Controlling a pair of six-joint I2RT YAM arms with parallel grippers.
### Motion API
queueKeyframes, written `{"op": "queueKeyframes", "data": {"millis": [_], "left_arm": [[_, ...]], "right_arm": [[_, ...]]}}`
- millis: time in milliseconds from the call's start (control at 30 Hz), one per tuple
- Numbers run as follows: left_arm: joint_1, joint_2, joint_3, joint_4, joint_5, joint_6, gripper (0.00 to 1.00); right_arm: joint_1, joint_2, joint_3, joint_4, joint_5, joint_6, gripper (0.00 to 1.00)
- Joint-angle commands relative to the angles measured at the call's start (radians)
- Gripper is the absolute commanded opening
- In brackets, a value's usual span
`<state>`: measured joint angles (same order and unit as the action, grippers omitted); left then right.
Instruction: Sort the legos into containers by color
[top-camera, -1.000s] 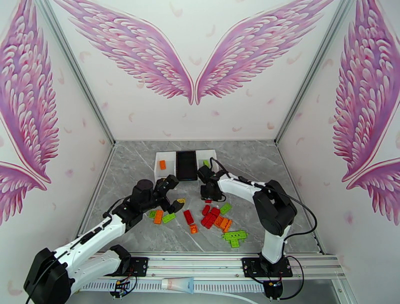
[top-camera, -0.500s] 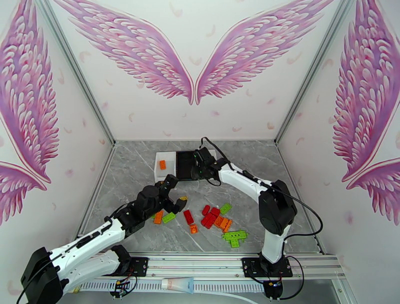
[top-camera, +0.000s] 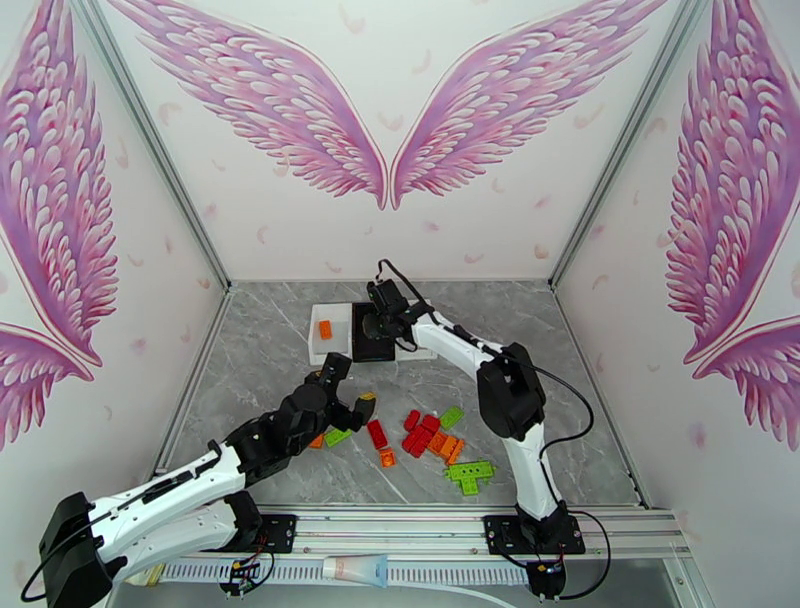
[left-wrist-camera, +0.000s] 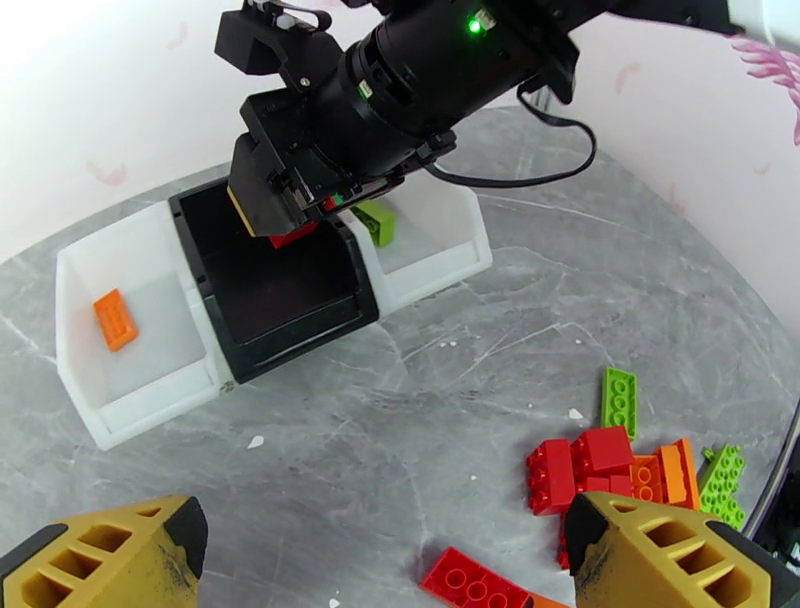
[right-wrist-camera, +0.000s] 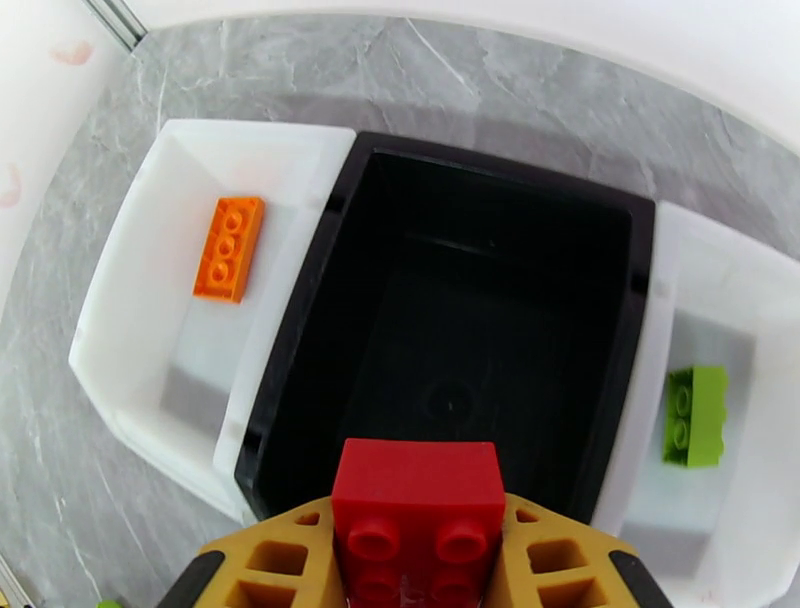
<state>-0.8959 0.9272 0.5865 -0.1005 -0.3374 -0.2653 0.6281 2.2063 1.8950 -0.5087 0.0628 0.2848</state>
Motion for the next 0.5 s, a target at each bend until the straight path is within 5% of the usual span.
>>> {"op": "queueKeyframes", "data": {"millis": [0,100,233,467], "left_arm": [[-0.005,-0.027,-0.008,-0.054,-0.059,-0.04,0.99],[0.001,-0.022,-0.003,-0.078,-0.108,-0.041,0.99],[0.026,-0.014,0.022,-0.101,-0.155,-0.027,0.99],[0.058,-0.024,0.016,-0.003,-0.012,0.065,0.99]], "right_arm": [[-0.01,0.055,0.081,0.03,0.024,-0.042,0.23],[-0.009,0.081,0.114,0.023,0.024,-0.044,0.26],[-0.012,0.039,0.083,0.029,0.01,-0.051,0.44],[-0.025,-0.196,-0.175,0.065,0.014,-0.026,0.75]]}}
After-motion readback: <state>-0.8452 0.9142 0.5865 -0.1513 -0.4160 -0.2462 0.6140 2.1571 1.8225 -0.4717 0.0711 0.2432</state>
